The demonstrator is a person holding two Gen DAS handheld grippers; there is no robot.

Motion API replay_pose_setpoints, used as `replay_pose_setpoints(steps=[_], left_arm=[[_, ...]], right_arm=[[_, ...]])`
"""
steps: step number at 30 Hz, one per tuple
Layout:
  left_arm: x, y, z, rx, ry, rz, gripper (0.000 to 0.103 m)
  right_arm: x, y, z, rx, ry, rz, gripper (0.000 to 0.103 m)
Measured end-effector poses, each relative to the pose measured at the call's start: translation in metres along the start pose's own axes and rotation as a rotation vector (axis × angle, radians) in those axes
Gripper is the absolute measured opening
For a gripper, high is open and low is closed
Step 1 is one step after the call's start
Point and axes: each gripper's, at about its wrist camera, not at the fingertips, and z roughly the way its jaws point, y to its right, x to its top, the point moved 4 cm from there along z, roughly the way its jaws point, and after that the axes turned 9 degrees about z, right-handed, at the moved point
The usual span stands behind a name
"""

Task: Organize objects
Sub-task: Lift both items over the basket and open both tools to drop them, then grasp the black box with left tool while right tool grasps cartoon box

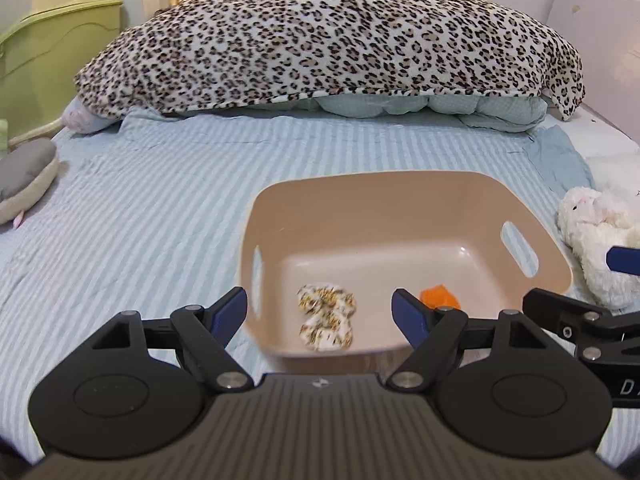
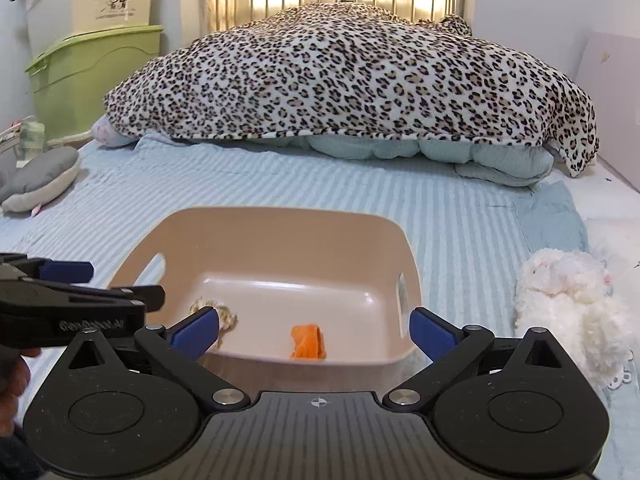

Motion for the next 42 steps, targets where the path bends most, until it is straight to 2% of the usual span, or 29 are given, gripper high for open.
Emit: replay_pose_setpoints(steps=[4, 10, 21, 30, 42], left_arm=[[-0.016, -0.009, -0.016, -0.022, -0.017, -0.043, 0.080], [-0.043, -0.017, -0.020, -0.023, -0.062, -0.034, 0.082], [-0.096, -0.028, 0.017, -0.035, -0.211, -0.065, 0.082], [-0.115, -0.028, 0.053, -0.038, -0.289, -0.056, 0.082], [-0.114, -0.029, 0.081, -0.022, -0.271, -0.050, 0.082]], right_arm=[[-0.012, -0.002, -0.012, 0.004, -0.018, 0.008, 0.103], [-0.044, -0.001, -0.015, -0.001, -0.066, 0.029, 0.103], [-0.092, 0.002, 0.015, -0.036, -0.186, 0.019, 0.103], [-0.118, 0.010, 0.052, -0.055, -0.285, 0.028, 0.103], [-0.132, 0.011, 0.084, -0.048, -0.321, 0.050, 0.103]])
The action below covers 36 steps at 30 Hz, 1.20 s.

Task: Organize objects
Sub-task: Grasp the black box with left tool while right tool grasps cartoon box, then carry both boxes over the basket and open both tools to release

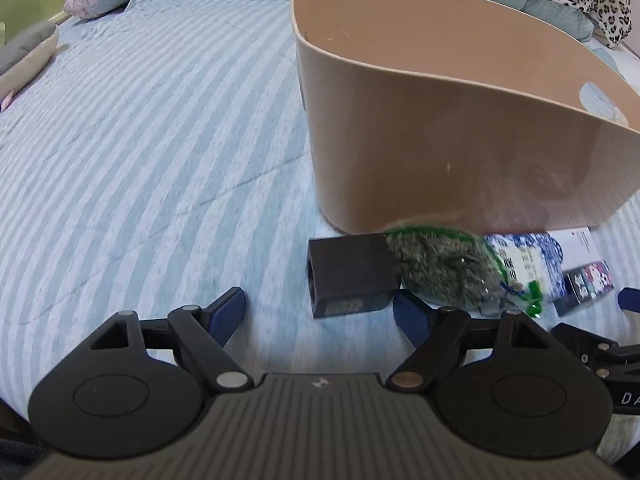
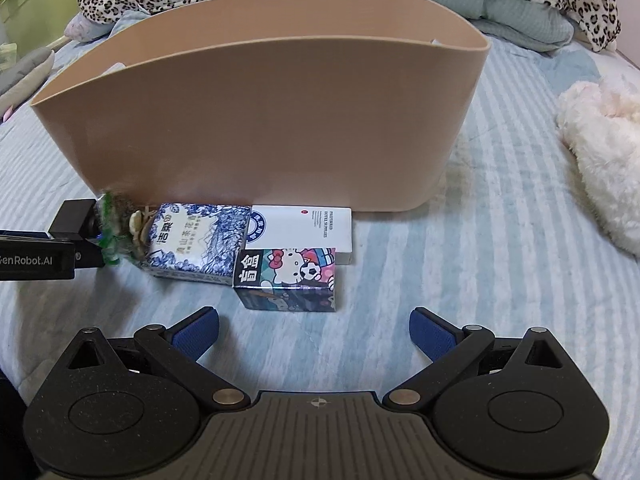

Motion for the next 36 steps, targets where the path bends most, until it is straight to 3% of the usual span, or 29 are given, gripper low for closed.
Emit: replay_pose_setpoints(steps=[4, 7, 10, 13, 17, 28, 36], left_arm=[[0.004, 0.000, 0.003, 0.014, 0.025, 0.016, 0.082], [0.005, -0.001, 0.006, 0.019, 0.037, 0.023, 0.080], [0.006, -0.002, 0.005, 0.013, 0.056, 0.023, 0.065], [0.006, -0.004, 0.005, 0.003, 0.067, 0.022, 0.050], [0.010, -0.008, 0.007, -0.011, 0.069, 0.006, 0.050], [0.003, -0.004, -0.005, -0.033, 0.075, -0.010, 0.050], [-0.005, -0.003, -0.031, -0.026, 0.100, -0.016, 0.050]], right_arm=[[0.001, 0.000, 0.007, 0.013, 0.015, 0.009, 0.103], [0.003, -0.001, 0.008, 0.021, 0.033, 0.010, 0.096], [0.003, -0.005, 0.008, 0.025, 0.047, -0.005, 0.088], [-0.001, -0.009, 0.006, 0.030, 0.055, -0.027, 0.071], [-0.003, -0.011, 0.001, 0.037, 0.065, -0.041, 0.048], [-0.005, -0.003, -0.011, 0.061, 0.076, -0.029, 0.047], [-0.003, 0.004, -0.043, 0.089, 0.113, -0.012, 0.047]])
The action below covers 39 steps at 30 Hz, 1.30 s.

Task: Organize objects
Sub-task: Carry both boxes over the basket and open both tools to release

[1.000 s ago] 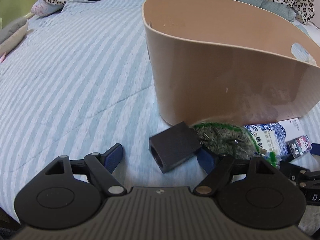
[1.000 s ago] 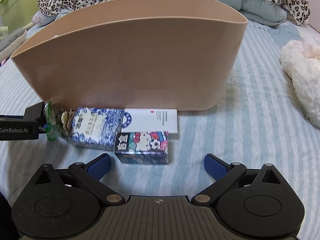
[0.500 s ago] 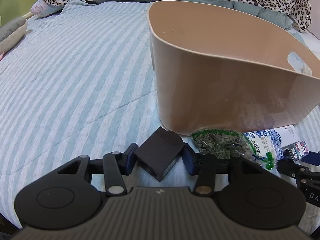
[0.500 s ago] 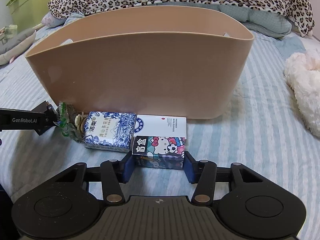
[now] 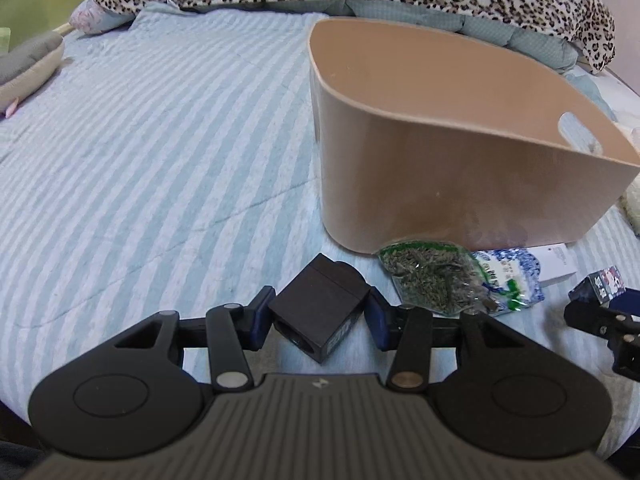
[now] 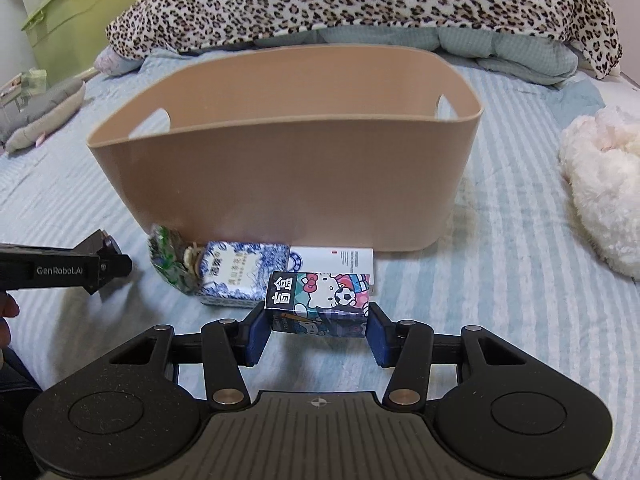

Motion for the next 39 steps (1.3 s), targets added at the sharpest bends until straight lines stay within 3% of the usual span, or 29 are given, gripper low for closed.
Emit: replay_pose_setpoints(steps=[15, 21, 30, 35, 39], left_arm=[[0.048, 0.019, -0.093, -0.013, 0.237, 0.054, 0.050], [0.078, 0.033, -0.107, 0.008, 0.312, 0.097, 0.050], [0.118, 0.052, -0.076, 0.026, 0.334, 0.127, 0.050], [0.129, 0.058, -0.037, 0.040, 0.282, 0.127, 0.050], [0.133, 0.060, -0.004, -0.007, 0.213, 0.092, 0.050]], right_arm=[[0.048, -0.006, -0.063, -0.011, 0.188, -0.039, 0.047], [0.076, -0.006, -0.079, -0.011, 0.264, -0.053, 0.047], [0.122, -0.007, -0.072, -0.003, 0.343, -0.033, 0.047], [0.136, -0.009, -0.046, 0.000, 0.328, -0.025, 0.047], [0.138, -0.010, -0.018, -0.010, 0.287, -0.036, 0.047]])
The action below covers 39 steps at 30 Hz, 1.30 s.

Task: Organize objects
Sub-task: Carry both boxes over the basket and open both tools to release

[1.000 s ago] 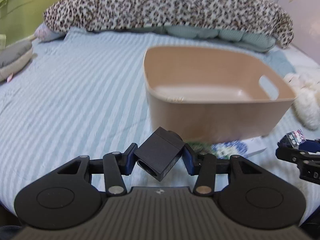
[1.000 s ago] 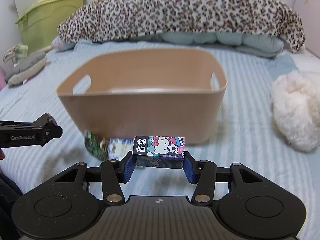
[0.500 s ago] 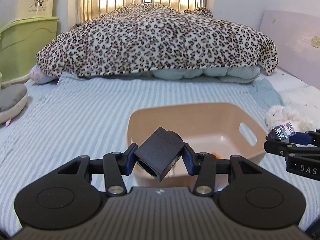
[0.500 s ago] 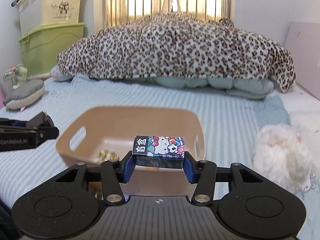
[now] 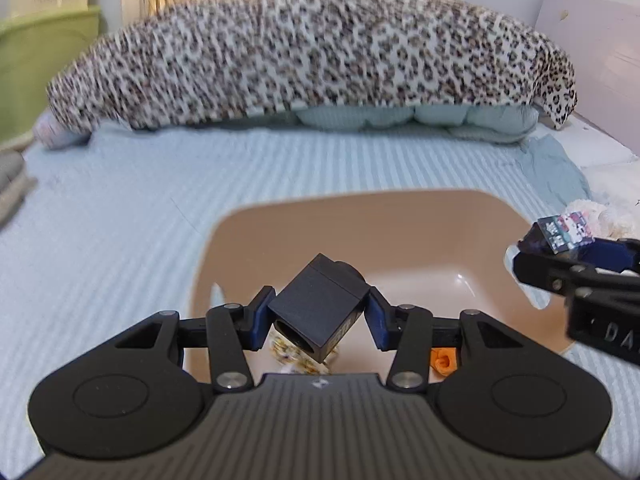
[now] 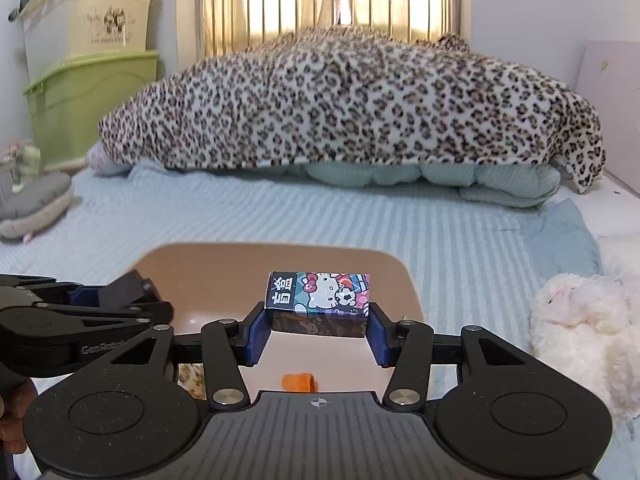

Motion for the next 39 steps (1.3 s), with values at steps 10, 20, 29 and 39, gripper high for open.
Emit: replay_pose_setpoints(steps=[10, 20, 29, 39], left_arm=[[-0.014, 0.003, 0.051, 0.038, -0.116, 0.040, 0.050], [-0.003, -0.003, 0.024, 0.029, -0.076, 0.025, 0.069], [-0.007, -0.008, -0.028, 0.038, -0.046, 0.015, 0.082], [-0.038, -0.012, -0.067, 0.044, -0.042, -0.005, 0.083]], right_arm=[[-0.031, 0.012, 0.055, -0.029, -0.135, 0.020, 0.047], [-0.027, 0.003, 0.041, -0.047, -0.120, -0.011, 0.067], [-0.011, 0.005, -0.012, -0.037, -0.066, 0.006, 0.096], [-0.033, 0.001, -0.054, -0.049, -0.091, -0.066, 0.103]])
